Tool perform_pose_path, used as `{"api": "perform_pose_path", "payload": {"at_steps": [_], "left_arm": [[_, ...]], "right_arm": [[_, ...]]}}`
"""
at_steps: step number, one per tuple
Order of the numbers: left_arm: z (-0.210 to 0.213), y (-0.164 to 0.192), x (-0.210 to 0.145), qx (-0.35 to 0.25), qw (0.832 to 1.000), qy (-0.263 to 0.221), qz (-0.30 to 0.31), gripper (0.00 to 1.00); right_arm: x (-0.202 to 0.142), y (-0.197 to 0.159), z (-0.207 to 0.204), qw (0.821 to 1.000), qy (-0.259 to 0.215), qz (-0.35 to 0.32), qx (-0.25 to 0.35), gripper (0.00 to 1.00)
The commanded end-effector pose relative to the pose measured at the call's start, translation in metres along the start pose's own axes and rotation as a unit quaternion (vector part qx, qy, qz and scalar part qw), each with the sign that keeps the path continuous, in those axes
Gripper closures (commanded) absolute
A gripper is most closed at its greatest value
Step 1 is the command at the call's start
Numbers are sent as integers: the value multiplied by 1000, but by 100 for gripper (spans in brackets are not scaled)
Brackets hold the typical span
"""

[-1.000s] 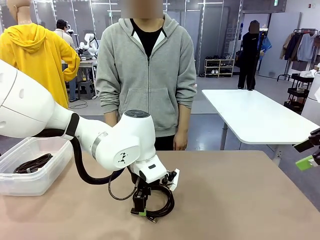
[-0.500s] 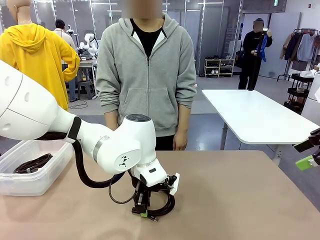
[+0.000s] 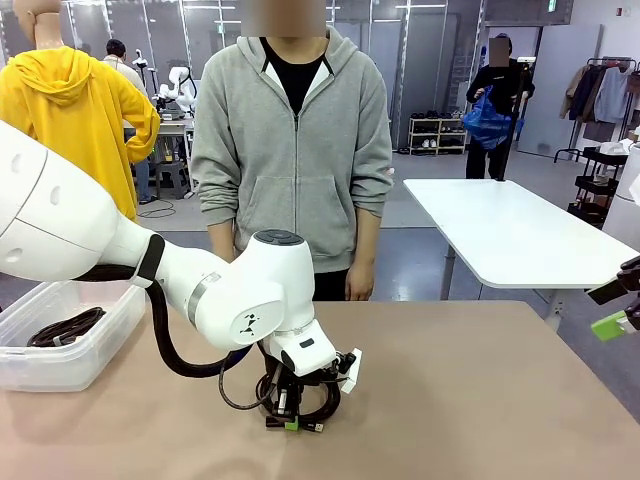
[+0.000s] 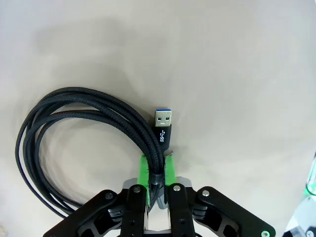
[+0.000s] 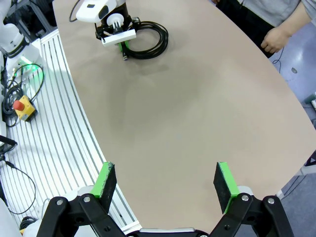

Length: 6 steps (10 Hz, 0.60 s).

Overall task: Organize and store the cables.
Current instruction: Place the USB Extension Cable into the Organizing box.

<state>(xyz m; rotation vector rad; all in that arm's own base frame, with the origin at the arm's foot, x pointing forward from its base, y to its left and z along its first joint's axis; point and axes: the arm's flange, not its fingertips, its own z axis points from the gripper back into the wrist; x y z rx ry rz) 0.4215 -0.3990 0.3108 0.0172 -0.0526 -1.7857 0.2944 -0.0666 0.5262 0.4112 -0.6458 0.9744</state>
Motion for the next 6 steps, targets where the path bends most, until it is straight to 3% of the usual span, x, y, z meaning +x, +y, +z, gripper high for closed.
{"api": "perform_pose_path", "payload": {"at_steps": [1, 2, 3, 4, 6], "left_arm": [[26, -6, -1, 24, 1000, 14, 3, 100], [52, -11, -1, 51, 998, 25, 10, 100], [86, -18, -3, 73, 996, 42, 17, 91], [120, -23, -5, 82, 995, 39, 29, 91], [147, -26, -1, 99, 994, 38, 17, 91]], "right_arm": [[2, 1, 0, 1000, -1, -6, 1, 0], [2, 1, 0, 1000, -1, -6, 1, 0], [2, 1, 0, 1000, -1, -6, 1, 0], [2, 1, 0, 1000, -1, -6, 1, 0], [2, 1, 0, 1000, -1, -6, 1, 0]]}}
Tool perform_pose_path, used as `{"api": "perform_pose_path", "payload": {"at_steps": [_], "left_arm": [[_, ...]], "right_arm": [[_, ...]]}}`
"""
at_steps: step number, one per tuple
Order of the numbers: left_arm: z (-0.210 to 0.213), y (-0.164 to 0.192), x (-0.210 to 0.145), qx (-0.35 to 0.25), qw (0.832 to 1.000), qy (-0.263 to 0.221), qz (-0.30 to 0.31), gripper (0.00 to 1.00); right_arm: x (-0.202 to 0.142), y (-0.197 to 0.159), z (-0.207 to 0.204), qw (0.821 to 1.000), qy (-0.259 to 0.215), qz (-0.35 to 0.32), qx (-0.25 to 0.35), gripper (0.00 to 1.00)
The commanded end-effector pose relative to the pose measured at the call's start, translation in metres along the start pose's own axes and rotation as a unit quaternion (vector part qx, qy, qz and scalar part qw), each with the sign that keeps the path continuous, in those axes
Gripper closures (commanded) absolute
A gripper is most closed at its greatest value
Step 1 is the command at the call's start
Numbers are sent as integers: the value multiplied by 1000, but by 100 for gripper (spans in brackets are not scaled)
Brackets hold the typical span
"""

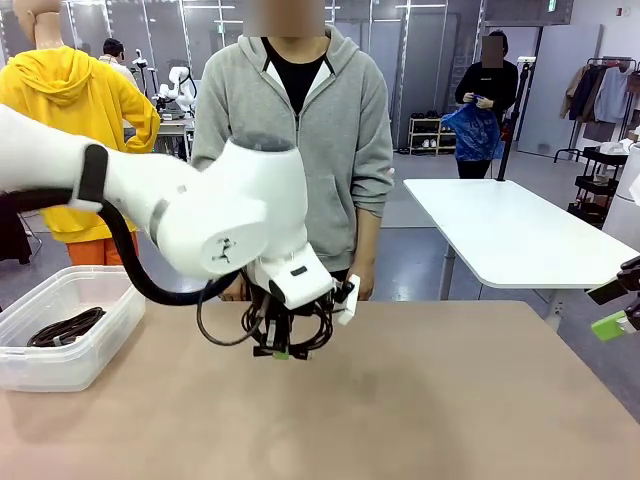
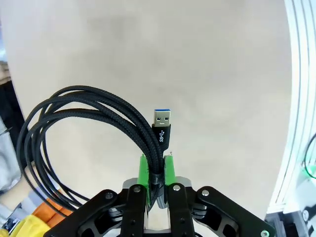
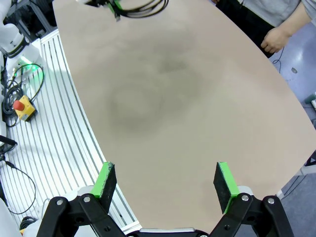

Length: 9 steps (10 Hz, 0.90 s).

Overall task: Organize and store the cables.
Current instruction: Place the USB Extension Cable into the Organizing box.

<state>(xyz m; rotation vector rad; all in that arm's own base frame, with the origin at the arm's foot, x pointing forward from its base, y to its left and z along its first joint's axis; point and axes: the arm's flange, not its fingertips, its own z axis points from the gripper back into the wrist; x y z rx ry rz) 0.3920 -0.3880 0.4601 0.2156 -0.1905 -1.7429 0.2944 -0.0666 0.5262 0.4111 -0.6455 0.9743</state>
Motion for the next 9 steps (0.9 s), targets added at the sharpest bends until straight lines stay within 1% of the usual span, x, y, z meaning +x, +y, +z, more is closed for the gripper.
{"api": "perform_pose_path", "payload": {"at_steps": [1, 2, 7, 8, 9], "left_arm": [[2, 1, 11, -4, 999, 30, -21, 91], [0, 0, 0, 0, 1000, 0, 0, 91], [0, 0, 0, 0, 1000, 0, 0, 91], [-2, 2, 0, -8, 1000, 9, -3, 86], [1, -6, -24, 2, 998, 50, -37, 86]], "right_arm": [[2, 1, 1, 1000, -1, -5, 1, 0], [2, 1, 1, 1000, -1, -5, 1, 0], [2, 1, 1, 1000, -1, -5, 1, 0], [2, 1, 1, 1000, -1, -5, 1, 0], [2, 1, 1, 1000, -1, -5, 1, 0]]}}
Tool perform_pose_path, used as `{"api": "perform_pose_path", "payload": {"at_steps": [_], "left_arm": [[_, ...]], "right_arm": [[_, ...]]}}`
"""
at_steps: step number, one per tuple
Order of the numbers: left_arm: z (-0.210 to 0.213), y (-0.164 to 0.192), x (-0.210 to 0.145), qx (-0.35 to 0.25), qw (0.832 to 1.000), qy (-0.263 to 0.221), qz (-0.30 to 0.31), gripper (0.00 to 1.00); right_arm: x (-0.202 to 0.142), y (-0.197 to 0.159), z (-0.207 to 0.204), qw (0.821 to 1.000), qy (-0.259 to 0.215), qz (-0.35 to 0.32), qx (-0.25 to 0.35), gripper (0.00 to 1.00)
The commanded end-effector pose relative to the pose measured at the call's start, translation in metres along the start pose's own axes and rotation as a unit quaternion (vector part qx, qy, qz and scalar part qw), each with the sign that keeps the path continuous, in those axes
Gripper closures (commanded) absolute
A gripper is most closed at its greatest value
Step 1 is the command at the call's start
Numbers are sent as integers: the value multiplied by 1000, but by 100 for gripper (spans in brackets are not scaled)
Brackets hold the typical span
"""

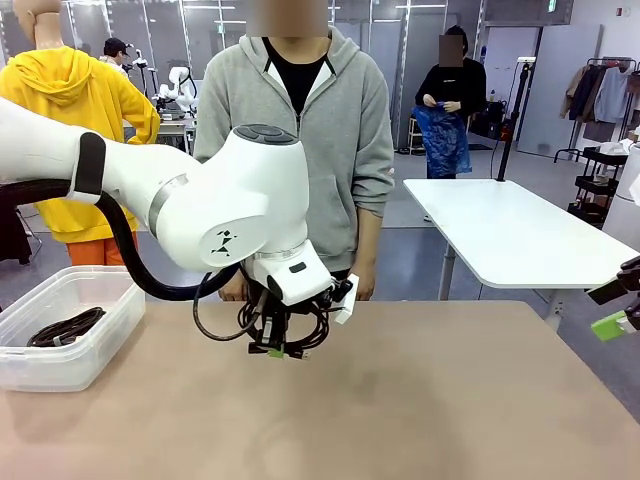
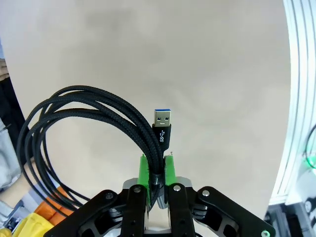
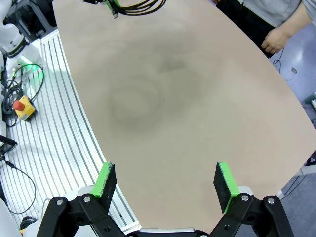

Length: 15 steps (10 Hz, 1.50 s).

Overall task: Organize and store the cables.
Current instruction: Place the USB Extension Cable into the Organizing box.

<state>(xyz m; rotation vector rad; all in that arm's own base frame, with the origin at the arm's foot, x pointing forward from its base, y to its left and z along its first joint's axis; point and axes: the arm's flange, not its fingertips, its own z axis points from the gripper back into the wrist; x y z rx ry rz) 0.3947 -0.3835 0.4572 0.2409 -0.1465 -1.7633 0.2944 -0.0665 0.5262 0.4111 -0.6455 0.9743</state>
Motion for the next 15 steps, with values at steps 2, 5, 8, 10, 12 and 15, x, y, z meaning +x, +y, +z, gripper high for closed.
{"api": "perform_pose_path", "payload": {"at_steps": [2, 5, 8, 10, 12, 15], "left_arm": [[15, -38, -97, 25, 999, 4, -48, 86], [26, -55, -206, 54, 998, -7, -9, 86], [37, -56, -309, 85, 996, -17, 34, 86], [38, -46, -369, 107, 992, -35, 61, 86], [26, -28, -410, 108, 991, -60, 55, 86], [13, -14, -434, 87, 992, -66, 61, 86]], "right_arm": [[2, 1, 1, 1000, -1, -5, 1, 0], [2, 1, 1, 1000, -1, -5, 1, 0], [2, 1, 1, 1000, -1, -5, 1, 0], [2, 1, 1, 1000, -1, -5, 1, 0], [2, 1, 1, 1000, -1, -5, 1, 0], [2, 1, 1, 1000, -1, -5, 1, 0]]}}
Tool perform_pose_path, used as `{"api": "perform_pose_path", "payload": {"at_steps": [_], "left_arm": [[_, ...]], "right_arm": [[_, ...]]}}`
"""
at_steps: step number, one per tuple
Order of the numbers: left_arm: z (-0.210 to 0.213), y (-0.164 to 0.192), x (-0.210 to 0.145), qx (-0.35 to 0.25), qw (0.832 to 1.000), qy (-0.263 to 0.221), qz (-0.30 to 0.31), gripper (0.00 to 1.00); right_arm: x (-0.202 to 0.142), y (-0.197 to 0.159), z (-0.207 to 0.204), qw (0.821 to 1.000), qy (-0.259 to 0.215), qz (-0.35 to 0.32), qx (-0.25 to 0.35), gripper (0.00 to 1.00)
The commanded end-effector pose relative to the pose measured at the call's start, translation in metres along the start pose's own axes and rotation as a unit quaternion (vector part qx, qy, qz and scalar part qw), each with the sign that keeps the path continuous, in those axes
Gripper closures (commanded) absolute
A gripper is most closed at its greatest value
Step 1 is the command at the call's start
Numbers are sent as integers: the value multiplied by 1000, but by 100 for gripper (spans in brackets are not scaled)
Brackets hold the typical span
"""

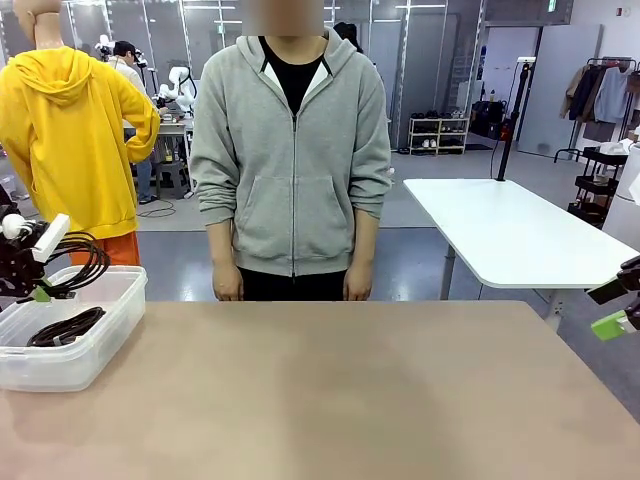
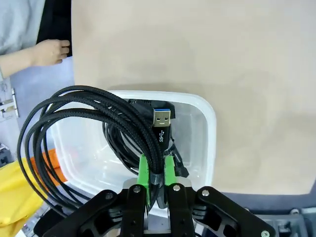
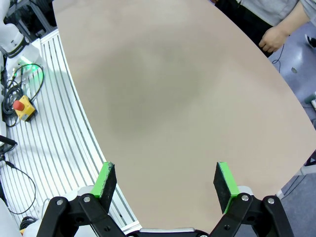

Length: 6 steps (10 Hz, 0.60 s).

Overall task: Organize and store the cables.
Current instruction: Place the USB Extension Cable into the Organizing box.

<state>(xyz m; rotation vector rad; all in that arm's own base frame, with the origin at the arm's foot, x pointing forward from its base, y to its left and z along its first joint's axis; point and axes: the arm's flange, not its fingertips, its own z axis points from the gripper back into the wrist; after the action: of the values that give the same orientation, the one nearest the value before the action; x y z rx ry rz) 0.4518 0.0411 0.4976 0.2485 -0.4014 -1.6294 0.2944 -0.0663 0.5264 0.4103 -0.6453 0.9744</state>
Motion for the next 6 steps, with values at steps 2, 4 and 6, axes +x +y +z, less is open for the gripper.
{"api": "perform_pose_path", "payload": {"at_steps": [2, 4, 6], "left_arm": [[0, 0, 0, 0, 1000, 0, 0, 86], [0, 0, 0, 0, 1000, 0, 0, 86], [-12, 4, -3, 4, 1000, 0, -4, 86]], "right_arm": [[2, 1, 0, 1000, -1, -6, 1, 0], [2, 1, 0, 1000, -1, -6, 1, 0], [2, 1, 0, 1000, -1, -6, 1, 0]]}}
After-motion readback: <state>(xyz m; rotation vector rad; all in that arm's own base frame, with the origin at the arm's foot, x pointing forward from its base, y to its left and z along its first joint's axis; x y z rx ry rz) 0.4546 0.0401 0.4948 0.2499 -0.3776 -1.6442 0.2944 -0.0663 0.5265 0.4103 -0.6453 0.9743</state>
